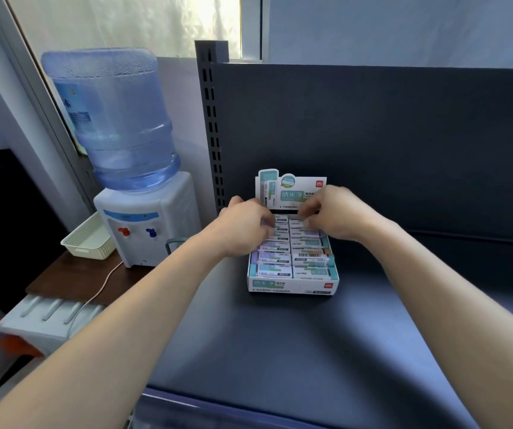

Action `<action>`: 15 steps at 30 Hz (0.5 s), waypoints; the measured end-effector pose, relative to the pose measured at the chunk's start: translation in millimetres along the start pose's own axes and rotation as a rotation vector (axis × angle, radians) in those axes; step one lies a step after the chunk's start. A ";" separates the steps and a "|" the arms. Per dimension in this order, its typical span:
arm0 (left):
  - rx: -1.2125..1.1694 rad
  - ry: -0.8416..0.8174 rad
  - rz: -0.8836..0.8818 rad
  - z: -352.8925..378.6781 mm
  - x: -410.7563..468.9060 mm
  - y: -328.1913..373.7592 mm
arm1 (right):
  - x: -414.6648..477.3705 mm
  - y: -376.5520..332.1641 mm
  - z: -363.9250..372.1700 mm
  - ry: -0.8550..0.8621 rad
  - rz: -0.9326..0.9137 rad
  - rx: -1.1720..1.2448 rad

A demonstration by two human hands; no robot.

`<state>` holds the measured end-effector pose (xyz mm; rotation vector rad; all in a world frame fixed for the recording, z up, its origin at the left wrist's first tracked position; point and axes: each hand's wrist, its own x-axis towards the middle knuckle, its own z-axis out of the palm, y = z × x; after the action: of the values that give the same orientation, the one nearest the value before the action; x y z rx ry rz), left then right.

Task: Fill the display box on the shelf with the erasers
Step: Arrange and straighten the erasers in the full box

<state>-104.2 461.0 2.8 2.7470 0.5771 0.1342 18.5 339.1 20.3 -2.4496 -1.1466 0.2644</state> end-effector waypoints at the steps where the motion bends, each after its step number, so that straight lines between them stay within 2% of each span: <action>1: -0.020 0.031 0.012 2.0 1.5 2.3 | -0.1 2.0 -0.1 0.022 0.007 0.024; 4: -0.142 0.043 0.051 7.9 2.6 10.3 | -0.9 9.2 1.0 0.026 0.008 0.062; 8: -0.391 -0.118 0.095 9.4 2.9 16.6 | -1.1 18.3 -4.9 0.028 0.012 0.094; 13: -0.353 -0.063 0.076 16.6 8.0 22.1 | -1.0 22.6 -0.3 -0.003 0.007 0.042; 15: -0.369 -0.098 0.083 14.8 5.4 23.6 | -1.1 25.0 0.8 -0.016 0.001 0.043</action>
<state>-88.1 438.4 -3.1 2.4028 0.3697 0.1126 34.7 324.3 8.4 -2.4143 -1.1352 0.3067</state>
